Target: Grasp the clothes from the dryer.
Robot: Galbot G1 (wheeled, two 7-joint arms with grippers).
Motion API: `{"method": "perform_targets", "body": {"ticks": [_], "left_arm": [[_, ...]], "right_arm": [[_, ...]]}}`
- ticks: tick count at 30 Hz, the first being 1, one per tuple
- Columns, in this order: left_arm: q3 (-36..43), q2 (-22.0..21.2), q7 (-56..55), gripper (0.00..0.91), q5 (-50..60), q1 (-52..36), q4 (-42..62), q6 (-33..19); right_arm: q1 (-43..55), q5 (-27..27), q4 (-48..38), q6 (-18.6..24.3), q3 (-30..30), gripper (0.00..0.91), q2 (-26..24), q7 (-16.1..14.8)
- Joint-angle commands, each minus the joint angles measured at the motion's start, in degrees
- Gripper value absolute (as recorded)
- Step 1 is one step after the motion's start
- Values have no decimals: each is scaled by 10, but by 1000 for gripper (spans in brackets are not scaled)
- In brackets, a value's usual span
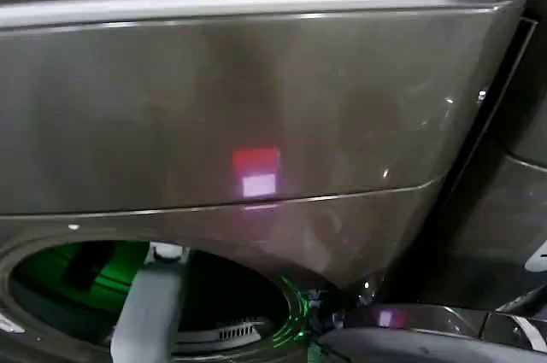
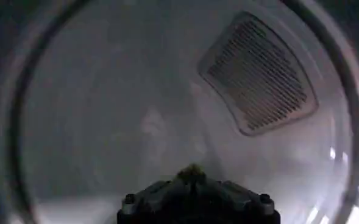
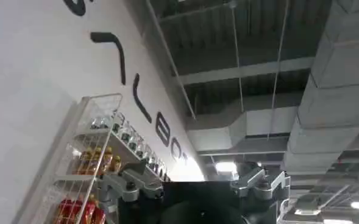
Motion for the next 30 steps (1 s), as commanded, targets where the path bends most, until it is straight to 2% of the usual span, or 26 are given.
{"method": "perform_targets", "body": {"ticks": [1,30], "left_arm": [[4,-4,-36,0,-9,23,-33,-11],[11,6,-24,0,-12,10,-37,2]], "right_arm": [[-5,-4,-4,7,6,907,0,1],[-22,-12,-5,-9,29,907,6,-1]]}}
